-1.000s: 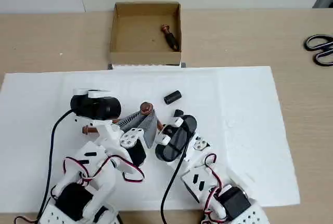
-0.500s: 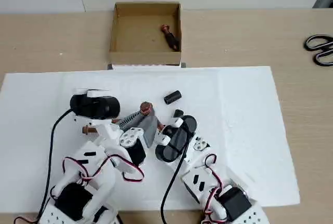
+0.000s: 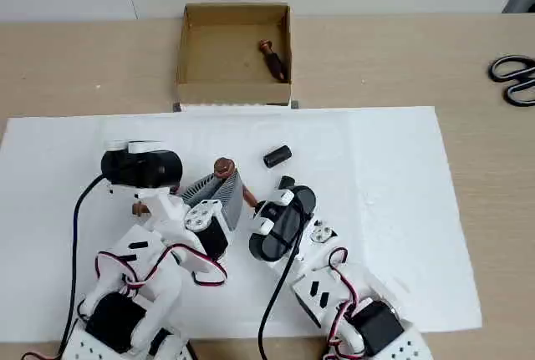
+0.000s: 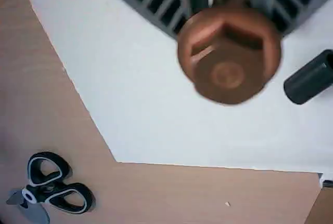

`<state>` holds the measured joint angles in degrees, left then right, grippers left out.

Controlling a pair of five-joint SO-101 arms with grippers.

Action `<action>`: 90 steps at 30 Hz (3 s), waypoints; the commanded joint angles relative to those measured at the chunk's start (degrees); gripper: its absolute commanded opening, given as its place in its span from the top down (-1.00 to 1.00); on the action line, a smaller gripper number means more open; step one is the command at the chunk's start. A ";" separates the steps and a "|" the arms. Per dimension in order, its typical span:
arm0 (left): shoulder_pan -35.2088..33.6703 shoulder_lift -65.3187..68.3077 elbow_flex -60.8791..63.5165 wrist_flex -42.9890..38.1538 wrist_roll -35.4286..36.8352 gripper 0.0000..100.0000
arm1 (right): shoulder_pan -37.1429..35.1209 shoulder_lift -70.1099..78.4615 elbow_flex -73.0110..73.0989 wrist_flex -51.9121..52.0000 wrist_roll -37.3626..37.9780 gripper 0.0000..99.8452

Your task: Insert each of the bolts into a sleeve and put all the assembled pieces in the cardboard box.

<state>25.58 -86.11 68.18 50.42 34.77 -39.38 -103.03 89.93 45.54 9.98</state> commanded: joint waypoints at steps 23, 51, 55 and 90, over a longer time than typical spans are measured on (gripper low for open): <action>2.73 -0.18 -3.47 -0.35 0.88 0.99 | -1.63 -0.92 -4.66 -0.48 0.62 0.99; 7.47 -0.26 -1.19 6.68 -1.05 0.99 | -2.42 -0.84 -5.63 -2.42 3.08 0.99; 7.65 -0.26 -0.31 6.95 -1.23 0.99 | -2.42 -0.92 -5.71 -2.51 3.08 0.99; 6.15 -0.26 -0.92 3.16 -5.89 0.48 | 0.66 -0.84 -4.40 -4.18 2.81 0.99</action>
<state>32.97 -86.20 71.52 55.25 29.67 -39.21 -103.03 87.30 43.08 12.70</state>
